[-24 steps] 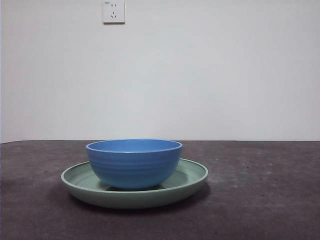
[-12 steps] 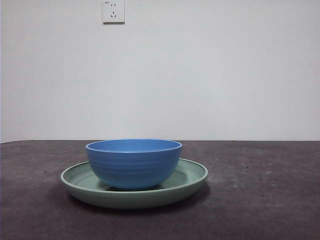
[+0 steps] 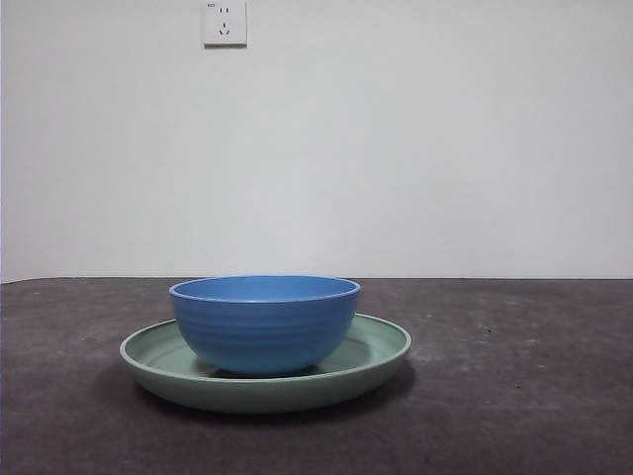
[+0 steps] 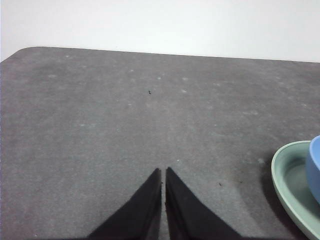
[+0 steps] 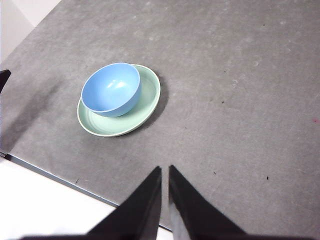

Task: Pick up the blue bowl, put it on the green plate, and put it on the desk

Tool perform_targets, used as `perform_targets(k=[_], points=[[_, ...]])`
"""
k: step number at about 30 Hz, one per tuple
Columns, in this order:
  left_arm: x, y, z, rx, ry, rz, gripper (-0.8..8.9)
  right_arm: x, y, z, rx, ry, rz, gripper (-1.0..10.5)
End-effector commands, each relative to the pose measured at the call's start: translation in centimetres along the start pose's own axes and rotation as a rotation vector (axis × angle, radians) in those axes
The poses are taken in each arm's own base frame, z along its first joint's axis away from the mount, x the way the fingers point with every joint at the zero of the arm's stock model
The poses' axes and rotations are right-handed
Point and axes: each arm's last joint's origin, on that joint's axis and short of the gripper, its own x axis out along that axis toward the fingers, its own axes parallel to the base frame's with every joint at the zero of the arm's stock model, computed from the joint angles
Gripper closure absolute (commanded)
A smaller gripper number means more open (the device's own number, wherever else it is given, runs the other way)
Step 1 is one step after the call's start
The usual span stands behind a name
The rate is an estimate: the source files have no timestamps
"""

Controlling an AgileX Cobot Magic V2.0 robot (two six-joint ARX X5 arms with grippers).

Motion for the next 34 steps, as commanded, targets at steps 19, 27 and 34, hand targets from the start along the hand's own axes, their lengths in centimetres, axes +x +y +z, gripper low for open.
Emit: perform_targets(k=[19,27,34], points=[[0.2,0.1,-0.5,-0.003,0.005,0.006,7.98,-0.3,-0.1,-0.3,0.004,0.035,-0.008,9.3],[0.2,0.1,-0.5,-0.003,0.005,0.006,7.98,0.5,0.1,-0.1,-0.081,-0.045,-0.106,9.3],[0.2,0.1,-0.5,-0.003,0.004,0.006,7.98,6.2,-2.1,-0.5,-0.235,-0.469,-0.290,9.3]])
